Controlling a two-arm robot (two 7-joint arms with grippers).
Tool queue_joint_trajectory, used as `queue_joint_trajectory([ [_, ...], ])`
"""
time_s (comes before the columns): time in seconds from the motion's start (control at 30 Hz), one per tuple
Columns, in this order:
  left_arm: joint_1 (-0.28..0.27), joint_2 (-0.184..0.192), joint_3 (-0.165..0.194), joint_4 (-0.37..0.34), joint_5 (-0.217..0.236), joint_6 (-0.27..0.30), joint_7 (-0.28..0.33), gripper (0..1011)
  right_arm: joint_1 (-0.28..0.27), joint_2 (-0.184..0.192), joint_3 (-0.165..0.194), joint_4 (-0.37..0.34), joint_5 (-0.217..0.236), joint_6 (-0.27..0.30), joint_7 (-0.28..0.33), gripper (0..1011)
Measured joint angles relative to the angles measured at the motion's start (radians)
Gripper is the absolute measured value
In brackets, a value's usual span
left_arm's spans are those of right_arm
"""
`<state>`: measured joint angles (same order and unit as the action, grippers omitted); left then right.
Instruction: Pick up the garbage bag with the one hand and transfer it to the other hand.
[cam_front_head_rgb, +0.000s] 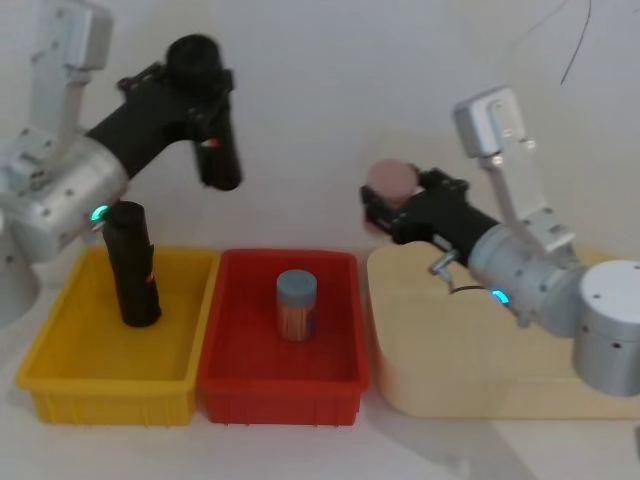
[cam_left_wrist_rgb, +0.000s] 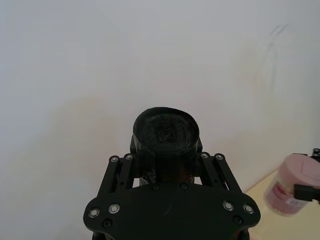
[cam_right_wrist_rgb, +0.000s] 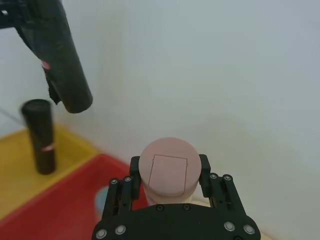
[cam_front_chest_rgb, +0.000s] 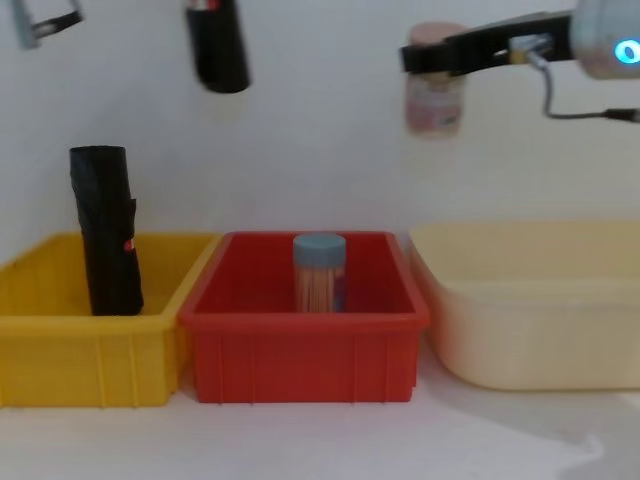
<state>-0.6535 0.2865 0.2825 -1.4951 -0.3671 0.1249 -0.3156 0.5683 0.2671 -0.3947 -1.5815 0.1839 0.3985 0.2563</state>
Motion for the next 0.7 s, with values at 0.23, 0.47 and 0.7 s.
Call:
queue_joint_trajectory([
  [0.23, -0.087, -0.068, 0.057, 0.098, -0.017, -0.033, -0.058, 531, -0.041, 0.044, 0.057, -0.059, -0.018, 0.030, -0.044, 650],
  [0.47, -0.150, -0.128, 0.099, 0.196, -0.041, -0.055, -0.110, 531, -0.087, 0.093, 0.121, -0.094, -0.020, 0.072, -0.062, 650],
  [0.7, -0.230, -0.214, 0.146, 0.359, -0.076, -0.076, -0.190, 531, -0.115, 0.130, 0.154, -0.099, -0.011, 0.112, -0.045, 650],
])
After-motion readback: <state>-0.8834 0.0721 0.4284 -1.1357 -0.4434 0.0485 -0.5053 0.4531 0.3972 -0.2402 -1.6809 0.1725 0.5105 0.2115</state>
